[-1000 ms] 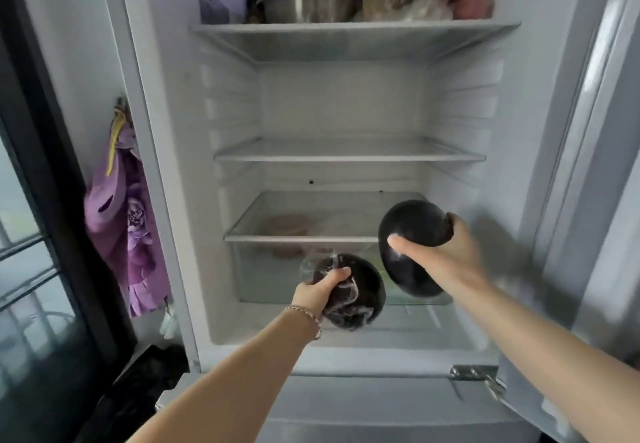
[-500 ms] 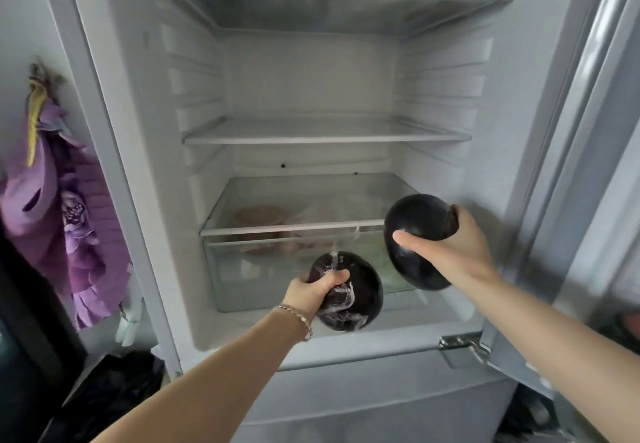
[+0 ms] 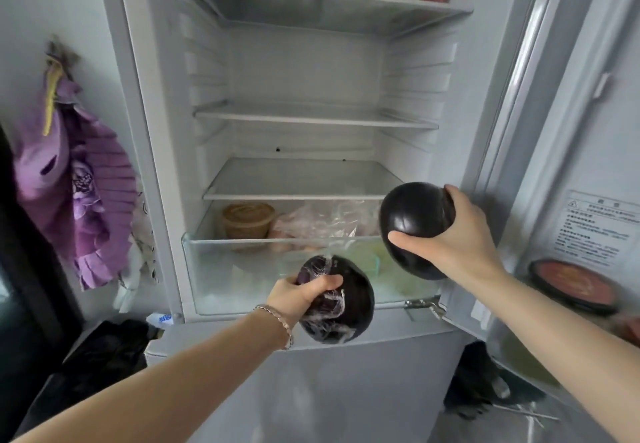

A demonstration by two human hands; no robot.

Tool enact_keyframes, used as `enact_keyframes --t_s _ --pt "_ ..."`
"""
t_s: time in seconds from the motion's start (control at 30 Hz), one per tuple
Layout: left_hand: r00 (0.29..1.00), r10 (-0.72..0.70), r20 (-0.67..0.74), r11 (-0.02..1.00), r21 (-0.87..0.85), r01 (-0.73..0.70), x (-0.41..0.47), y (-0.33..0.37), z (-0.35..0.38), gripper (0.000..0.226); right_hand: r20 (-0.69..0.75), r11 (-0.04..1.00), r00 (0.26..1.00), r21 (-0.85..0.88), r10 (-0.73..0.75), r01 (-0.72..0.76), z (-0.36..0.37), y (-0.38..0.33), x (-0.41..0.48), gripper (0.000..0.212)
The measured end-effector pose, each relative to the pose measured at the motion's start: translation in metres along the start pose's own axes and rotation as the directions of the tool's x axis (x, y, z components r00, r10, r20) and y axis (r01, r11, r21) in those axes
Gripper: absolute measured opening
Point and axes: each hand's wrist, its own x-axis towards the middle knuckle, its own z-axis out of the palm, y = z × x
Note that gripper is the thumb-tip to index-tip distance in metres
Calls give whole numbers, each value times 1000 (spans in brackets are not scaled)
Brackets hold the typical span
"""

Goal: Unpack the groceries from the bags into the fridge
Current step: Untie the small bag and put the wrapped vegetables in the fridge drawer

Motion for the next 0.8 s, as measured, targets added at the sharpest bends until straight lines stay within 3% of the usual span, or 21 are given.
enact_keyframes --t_s 0.23,0.43,0.5,0.63,0.7,0.8 --pt "999 -23 -22 998 53 24 -35 -5 12 70 107 972 968 -38 -228 234 -36 -18 -13 112" --pt "1000 -24 -16 994 109 26 -54 -2 16 68 183 948 933 -22 -310 319 -30 -23 -11 112" --pt "1000 6 -11 973 231 -3 -64 4 12 56 215 941 920 -10 -327 337 -23 -25 -11 111" --pt "979 205 -10 800 578 -162 -91 31 -16 26 258 941 906 53 -336 334 -4 -38 -2 113" --pt "966 257 -34 810 552 -196 -104 48 -41 26 262 944 908 58 -327 324 9 -48 2 113" --pt "919 333 -212 919 294 -265 -106 77 -80 37 324 955 898 97 -298 282 36 -71 15 116"
